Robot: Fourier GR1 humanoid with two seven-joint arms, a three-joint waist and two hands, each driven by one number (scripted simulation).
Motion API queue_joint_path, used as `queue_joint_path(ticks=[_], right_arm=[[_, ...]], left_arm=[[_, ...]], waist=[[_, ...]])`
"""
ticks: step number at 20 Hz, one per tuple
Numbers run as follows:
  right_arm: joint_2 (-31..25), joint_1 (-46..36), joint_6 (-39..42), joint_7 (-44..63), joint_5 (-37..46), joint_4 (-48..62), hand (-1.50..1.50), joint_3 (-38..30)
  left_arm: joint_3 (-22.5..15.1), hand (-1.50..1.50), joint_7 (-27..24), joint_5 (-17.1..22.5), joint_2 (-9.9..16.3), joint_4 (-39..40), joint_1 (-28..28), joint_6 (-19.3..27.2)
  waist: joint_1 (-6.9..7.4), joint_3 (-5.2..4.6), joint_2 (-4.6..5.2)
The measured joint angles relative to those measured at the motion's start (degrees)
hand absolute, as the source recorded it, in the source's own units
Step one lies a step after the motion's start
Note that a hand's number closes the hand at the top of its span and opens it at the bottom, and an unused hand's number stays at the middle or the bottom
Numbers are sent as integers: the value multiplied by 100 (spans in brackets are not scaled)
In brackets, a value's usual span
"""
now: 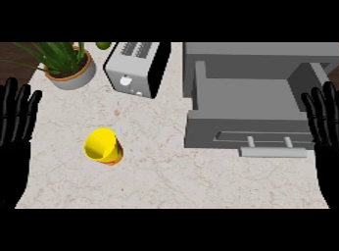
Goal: Pick up the cup, place it into the drawer and close the drawer
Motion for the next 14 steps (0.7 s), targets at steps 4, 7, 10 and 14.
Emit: queue_joint_path(ticks=[4,7,10,14], right_arm=[[27,-76,22,53,-127,-26,-150,-109],[-12,-171,114,213,-196,16,-150,-96],[-134,-172,337,537,-360,112,-150,-20],[-229,-484,454,893,-524,289,-150,-131]], left_arm=[[-37,-150,-33,47,26,-94,59,-127],[78,-150,97,351,0,-36,80,-215],[146,-150,334,714,-212,181,194,-86],[379,-150,360,1086,-253,547,174,-134]], waist=[[-45,23,134],[-52,30,179],[-56,33,203],[-60,35,213]])
